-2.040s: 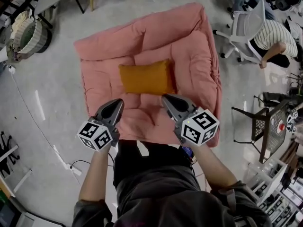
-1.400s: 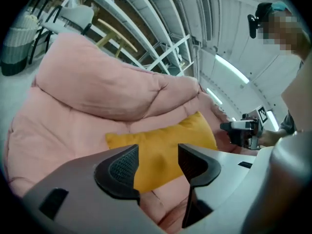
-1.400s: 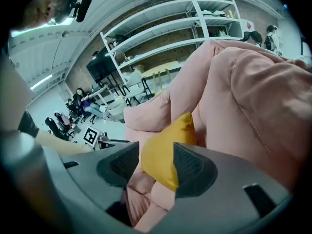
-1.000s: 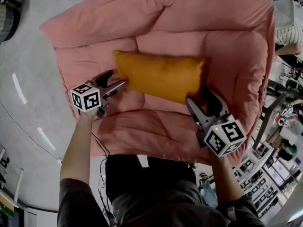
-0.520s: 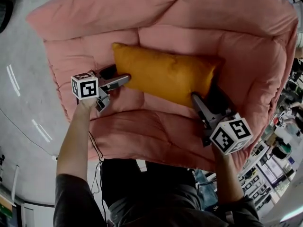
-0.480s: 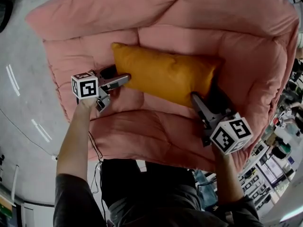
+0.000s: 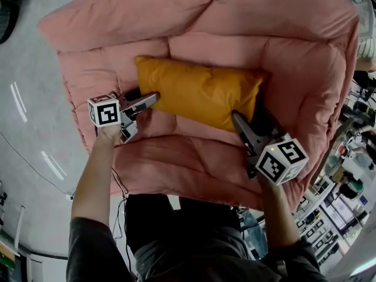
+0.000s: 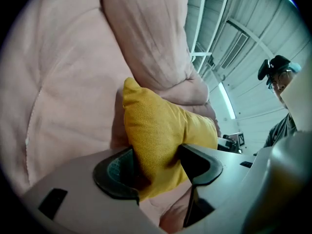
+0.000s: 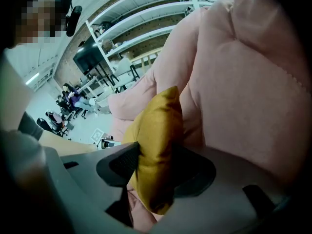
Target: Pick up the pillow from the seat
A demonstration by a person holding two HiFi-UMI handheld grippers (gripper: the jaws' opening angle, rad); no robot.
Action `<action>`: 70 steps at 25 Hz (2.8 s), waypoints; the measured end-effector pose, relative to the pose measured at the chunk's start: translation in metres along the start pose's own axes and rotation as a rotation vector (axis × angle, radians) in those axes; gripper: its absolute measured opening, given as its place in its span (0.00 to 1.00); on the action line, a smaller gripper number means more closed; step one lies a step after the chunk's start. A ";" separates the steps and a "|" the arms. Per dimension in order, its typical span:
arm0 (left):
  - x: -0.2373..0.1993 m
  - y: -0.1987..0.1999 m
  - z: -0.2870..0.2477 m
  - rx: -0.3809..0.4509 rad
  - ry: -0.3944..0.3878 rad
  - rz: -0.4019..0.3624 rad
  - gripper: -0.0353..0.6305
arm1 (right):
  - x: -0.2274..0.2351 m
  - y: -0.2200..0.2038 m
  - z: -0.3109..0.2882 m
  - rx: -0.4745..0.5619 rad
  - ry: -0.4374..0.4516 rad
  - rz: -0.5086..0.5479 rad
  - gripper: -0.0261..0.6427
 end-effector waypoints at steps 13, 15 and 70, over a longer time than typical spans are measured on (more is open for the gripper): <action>0.117 0.055 0.056 0.147 0.025 -0.146 0.47 | -0.049 0.070 0.079 0.158 0.067 0.094 0.36; 0.146 0.068 0.064 0.187 0.035 -0.178 0.46 | -0.056 0.087 0.098 0.195 0.082 0.114 0.36; 0.683 0.085 0.238 0.683 0.308 -0.983 0.46 | -0.208 0.212 0.466 0.977 0.503 0.556 0.36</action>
Point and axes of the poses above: the fingertips, and each gripper's own axes: z backward along the fingers, x to its right, y out of its top, the point moved 2 cm from there along z, backward along the fingers, and after that the axes turned 5 degrees about y, right-handed, at the moved point
